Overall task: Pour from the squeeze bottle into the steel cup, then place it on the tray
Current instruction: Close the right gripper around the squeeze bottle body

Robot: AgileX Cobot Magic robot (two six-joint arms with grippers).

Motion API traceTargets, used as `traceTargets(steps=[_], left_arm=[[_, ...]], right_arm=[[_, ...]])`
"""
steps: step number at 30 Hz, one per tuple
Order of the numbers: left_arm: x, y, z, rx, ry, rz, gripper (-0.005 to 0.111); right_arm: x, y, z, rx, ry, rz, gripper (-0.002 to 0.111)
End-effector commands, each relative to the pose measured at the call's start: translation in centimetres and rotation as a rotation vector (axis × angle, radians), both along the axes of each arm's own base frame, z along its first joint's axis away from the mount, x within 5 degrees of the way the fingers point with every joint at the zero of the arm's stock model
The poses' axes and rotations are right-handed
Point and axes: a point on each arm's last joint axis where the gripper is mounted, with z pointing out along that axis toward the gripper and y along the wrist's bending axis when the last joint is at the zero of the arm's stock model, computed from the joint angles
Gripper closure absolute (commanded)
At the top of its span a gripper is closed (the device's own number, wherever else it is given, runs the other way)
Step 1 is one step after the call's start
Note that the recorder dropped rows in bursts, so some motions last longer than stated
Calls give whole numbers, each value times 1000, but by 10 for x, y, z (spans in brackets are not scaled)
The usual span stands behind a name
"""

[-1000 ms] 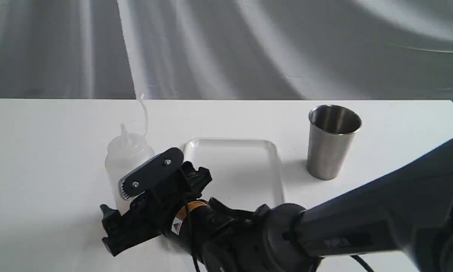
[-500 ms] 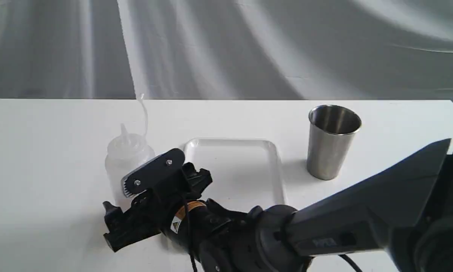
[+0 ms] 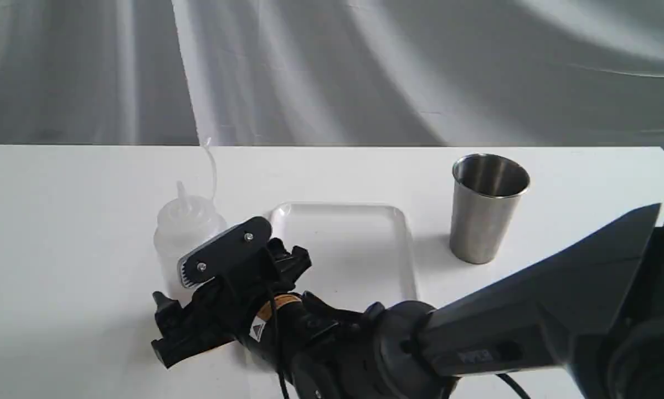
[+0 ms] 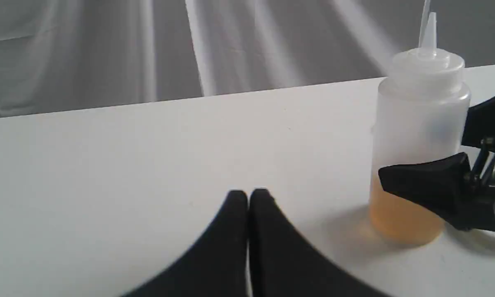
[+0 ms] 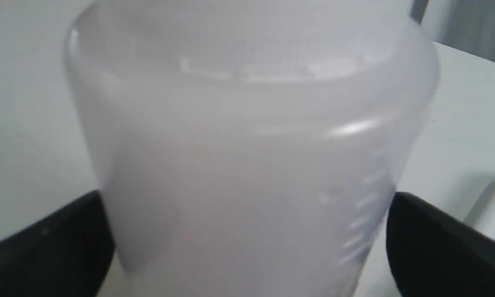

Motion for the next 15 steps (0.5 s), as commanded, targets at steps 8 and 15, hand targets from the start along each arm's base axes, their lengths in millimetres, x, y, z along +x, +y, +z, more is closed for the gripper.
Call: traceTargets(steps=[8, 15], left_arm=[[0, 0, -1, -5, -5, -5, 107], [0, 0, -1, -3, -5, -6, 107]], right_arm=[[4, -2, 3, 14, -8, -12, 69], [0, 2, 7, 16, -6, 0, 85]])
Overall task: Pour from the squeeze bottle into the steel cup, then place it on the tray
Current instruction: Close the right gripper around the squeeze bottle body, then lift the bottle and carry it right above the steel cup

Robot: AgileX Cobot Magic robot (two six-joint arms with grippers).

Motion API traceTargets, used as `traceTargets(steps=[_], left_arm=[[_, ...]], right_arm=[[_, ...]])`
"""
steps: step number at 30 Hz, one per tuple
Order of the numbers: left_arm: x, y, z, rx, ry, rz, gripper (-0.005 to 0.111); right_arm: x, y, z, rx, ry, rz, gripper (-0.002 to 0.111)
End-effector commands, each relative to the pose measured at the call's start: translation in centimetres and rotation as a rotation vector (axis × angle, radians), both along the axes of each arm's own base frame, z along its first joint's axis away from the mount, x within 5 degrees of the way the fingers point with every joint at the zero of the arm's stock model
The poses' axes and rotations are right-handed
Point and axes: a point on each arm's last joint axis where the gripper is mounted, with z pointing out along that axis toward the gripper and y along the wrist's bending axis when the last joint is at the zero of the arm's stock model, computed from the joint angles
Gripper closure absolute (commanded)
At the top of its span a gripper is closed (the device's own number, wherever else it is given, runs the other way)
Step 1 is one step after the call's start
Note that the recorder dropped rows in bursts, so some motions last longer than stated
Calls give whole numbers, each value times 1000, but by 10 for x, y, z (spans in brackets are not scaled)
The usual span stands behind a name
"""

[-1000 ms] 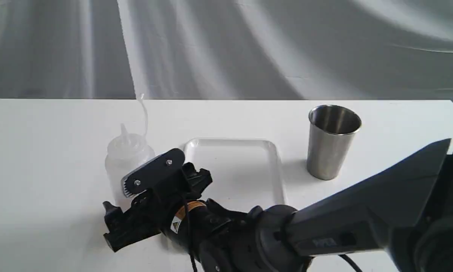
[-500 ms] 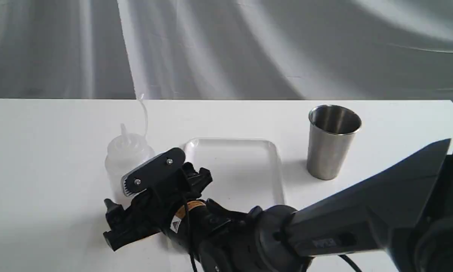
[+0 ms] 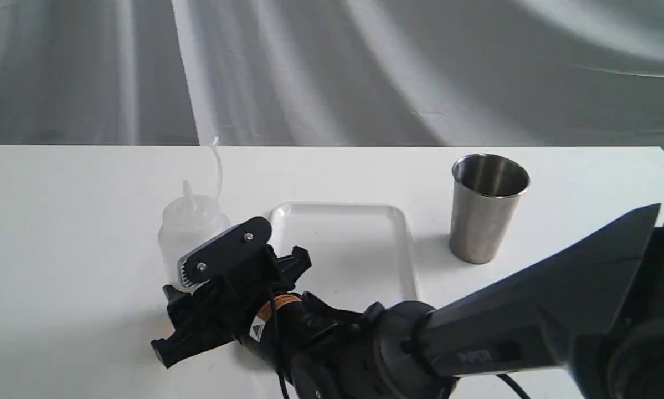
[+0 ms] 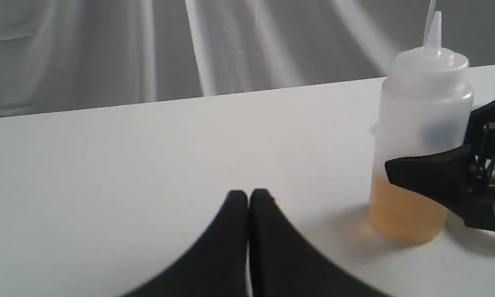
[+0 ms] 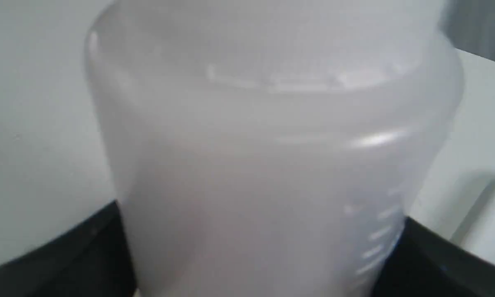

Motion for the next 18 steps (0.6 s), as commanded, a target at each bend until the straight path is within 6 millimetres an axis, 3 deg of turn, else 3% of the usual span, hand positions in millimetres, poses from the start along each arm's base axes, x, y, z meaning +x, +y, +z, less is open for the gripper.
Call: traceTargets(steps=[1, 9, 18], left_arm=[[0, 0, -1, -3, -5, -6, 107], [0, 0, -1, -5, -5, -5, 107], [0, 0, -1, -5, -5, -5, 107]], right_arm=[[-1, 3, 9, 12, -3, 9, 85], [-12, 6, 61, -66, -7, 135, 85], [-25, -12, 132, -124, -46, 205, 85]])
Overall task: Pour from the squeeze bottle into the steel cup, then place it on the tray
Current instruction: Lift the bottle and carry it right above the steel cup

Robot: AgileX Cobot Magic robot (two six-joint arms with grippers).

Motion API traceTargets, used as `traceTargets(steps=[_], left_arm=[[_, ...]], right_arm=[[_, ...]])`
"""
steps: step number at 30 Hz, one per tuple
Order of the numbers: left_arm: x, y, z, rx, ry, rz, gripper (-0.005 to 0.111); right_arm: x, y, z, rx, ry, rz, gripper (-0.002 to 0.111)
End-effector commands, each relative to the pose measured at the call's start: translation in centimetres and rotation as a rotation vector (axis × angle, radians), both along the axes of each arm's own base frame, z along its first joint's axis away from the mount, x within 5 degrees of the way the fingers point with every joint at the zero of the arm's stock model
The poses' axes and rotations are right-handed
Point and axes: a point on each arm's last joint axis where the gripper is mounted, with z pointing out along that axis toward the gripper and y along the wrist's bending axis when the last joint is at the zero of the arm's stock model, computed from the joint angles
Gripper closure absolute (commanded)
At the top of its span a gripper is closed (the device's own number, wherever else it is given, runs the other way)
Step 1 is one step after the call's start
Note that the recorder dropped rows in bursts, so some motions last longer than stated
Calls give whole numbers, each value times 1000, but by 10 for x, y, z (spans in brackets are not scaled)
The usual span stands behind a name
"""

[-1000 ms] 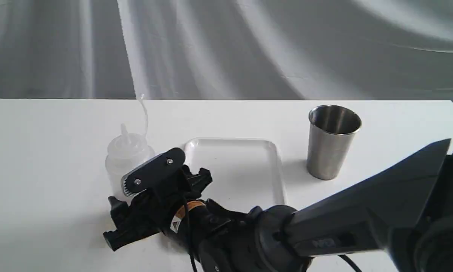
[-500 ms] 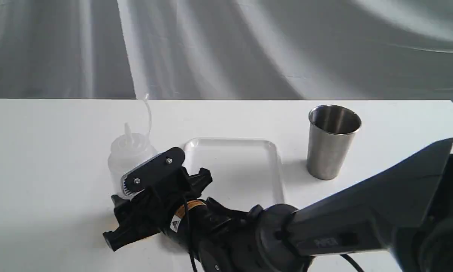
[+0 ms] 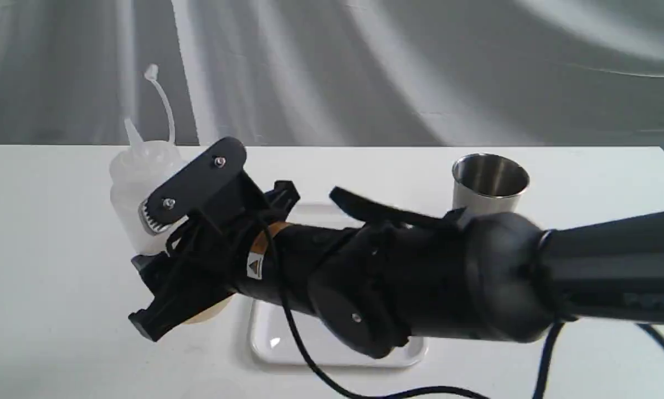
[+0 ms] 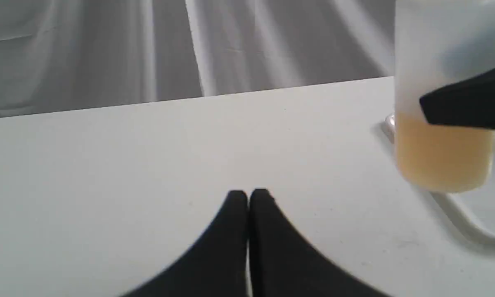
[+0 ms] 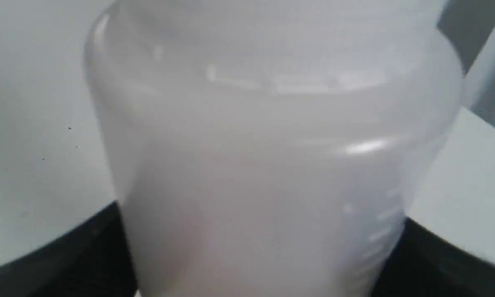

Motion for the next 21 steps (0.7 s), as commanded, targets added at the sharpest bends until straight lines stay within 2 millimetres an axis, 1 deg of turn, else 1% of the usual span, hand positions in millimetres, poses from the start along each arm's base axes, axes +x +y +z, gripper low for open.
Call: traceTargets(steps=[1, 5, 8, 10, 14, 18, 21], left_arm=[[0, 0, -1, -5, -5, -5, 107], [0, 0, -1, -4, -5, -6, 107], [0, 0, -1, -4, -5, -6, 107], [0, 0, -1, -4, -5, -6, 107], [0, 0, -1, -6, -5, -5, 107], [0, 0, -1, -6, -5, -5, 107], [0, 0, -1, -6, -5, -5, 107]], right_arm=[[-6, -10, 37, 2, -28, 20, 85], [-9, -32, 58, -35, 46, -40, 85], [-10, -55, 69, -102, 114, -136, 85], [-12, -74, 78, -137, 145, -224, 85], [-23, -112, 90, -166, 129, -337, 85], [-41, -159, 99, -158, 106, -454, 85], [-55, -195, 104, -211, 81, -551, 85]])
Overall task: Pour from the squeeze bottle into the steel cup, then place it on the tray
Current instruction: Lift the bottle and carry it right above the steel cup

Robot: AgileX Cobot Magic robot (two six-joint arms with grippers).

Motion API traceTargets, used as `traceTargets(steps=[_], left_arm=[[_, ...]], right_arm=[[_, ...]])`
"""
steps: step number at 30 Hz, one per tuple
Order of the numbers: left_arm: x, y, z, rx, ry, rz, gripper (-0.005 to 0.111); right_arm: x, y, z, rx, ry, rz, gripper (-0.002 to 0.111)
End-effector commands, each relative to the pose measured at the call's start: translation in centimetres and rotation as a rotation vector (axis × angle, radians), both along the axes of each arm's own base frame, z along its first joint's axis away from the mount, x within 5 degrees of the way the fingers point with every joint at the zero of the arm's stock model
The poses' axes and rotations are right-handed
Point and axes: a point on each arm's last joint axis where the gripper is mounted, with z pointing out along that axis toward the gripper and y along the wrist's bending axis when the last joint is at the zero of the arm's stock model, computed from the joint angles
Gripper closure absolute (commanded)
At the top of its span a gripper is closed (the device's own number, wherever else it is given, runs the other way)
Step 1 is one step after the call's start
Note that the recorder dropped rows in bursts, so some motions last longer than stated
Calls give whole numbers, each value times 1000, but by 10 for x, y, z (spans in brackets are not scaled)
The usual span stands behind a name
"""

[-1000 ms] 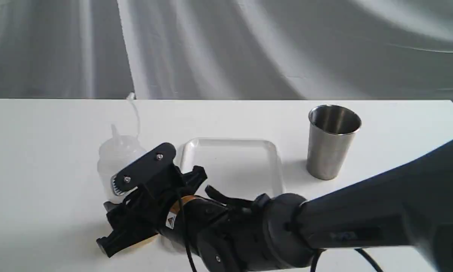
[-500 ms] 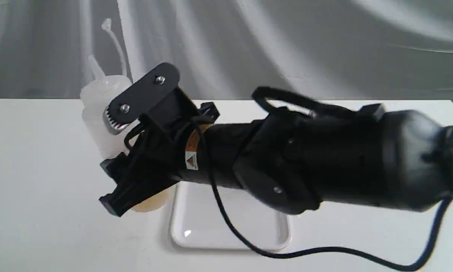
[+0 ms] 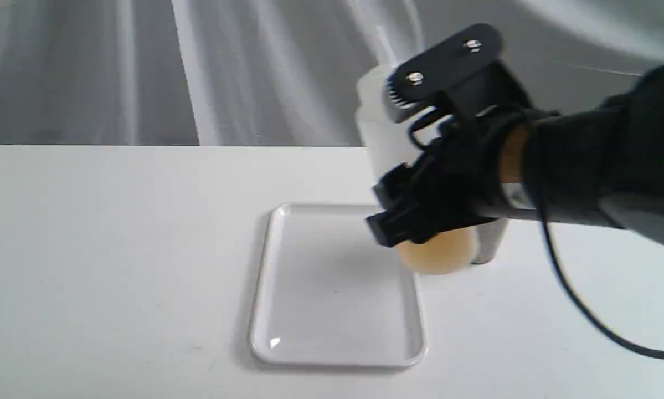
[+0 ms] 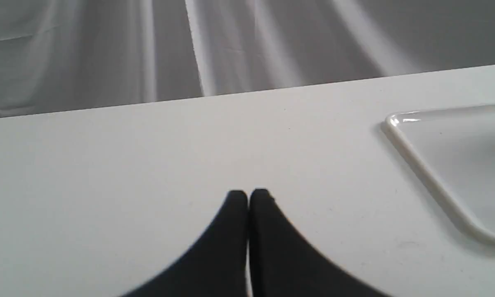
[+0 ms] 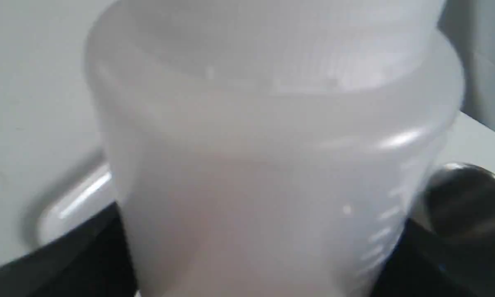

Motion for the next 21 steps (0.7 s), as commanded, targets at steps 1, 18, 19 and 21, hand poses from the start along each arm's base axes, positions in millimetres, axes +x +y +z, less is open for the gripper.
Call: traceTargets(steps=[1, 18, 19, 21], left_arm=[[0, 0, -1, -6, -5, -5, 107], [0, 0, -1, -6, -5, -5, 107], [0, 0, -1, -6, -5, -5, 107], [0, 0, -1, -6, -5, -5, 107]], right_arm=[[-16, -42, 13, -58, -57, -111, 85], [-30, -117, 16, -469, -74, -422, 85], [-27, -119, 14, -489, -68, -435, 85], [-19, -121, 13, -538, -70, -454, 85]])
